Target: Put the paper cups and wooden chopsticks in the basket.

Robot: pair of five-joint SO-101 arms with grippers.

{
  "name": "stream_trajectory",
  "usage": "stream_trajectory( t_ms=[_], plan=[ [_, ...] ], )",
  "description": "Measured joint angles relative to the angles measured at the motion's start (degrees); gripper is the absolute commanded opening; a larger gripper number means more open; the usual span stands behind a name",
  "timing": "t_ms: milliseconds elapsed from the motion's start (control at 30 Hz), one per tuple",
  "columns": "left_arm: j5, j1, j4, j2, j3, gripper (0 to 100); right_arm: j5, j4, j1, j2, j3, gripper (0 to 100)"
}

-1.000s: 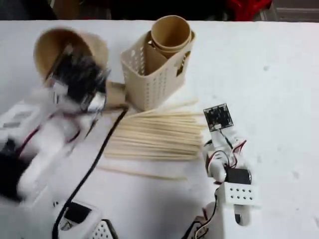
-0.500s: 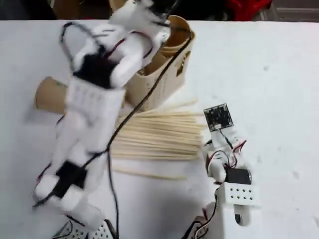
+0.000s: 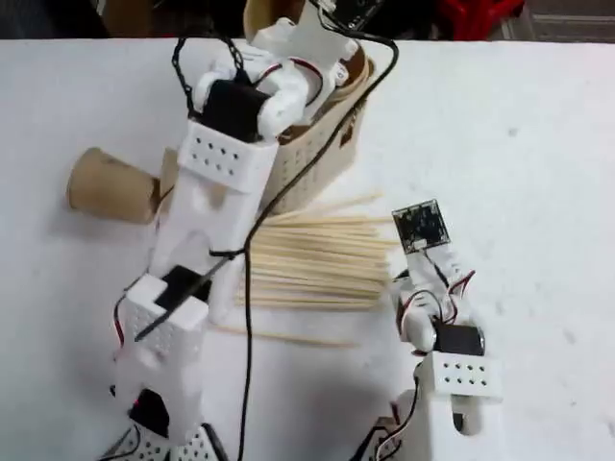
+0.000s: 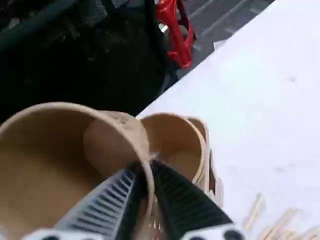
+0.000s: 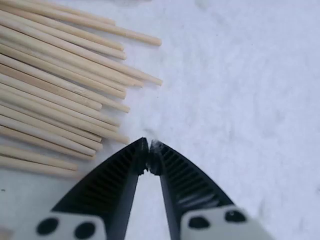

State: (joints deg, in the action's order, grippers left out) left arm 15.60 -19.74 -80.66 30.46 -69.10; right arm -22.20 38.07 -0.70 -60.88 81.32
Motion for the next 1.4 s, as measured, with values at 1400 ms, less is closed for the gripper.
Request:
stream_trajectory(
  t_ms=[1400],
  plan=[
    [-0.18, -2.46, 4.75, 0.53, 0.88, 16, -0.09, 0.0, 0.0, 0.0, 0.0, 1.8]
  ],
)
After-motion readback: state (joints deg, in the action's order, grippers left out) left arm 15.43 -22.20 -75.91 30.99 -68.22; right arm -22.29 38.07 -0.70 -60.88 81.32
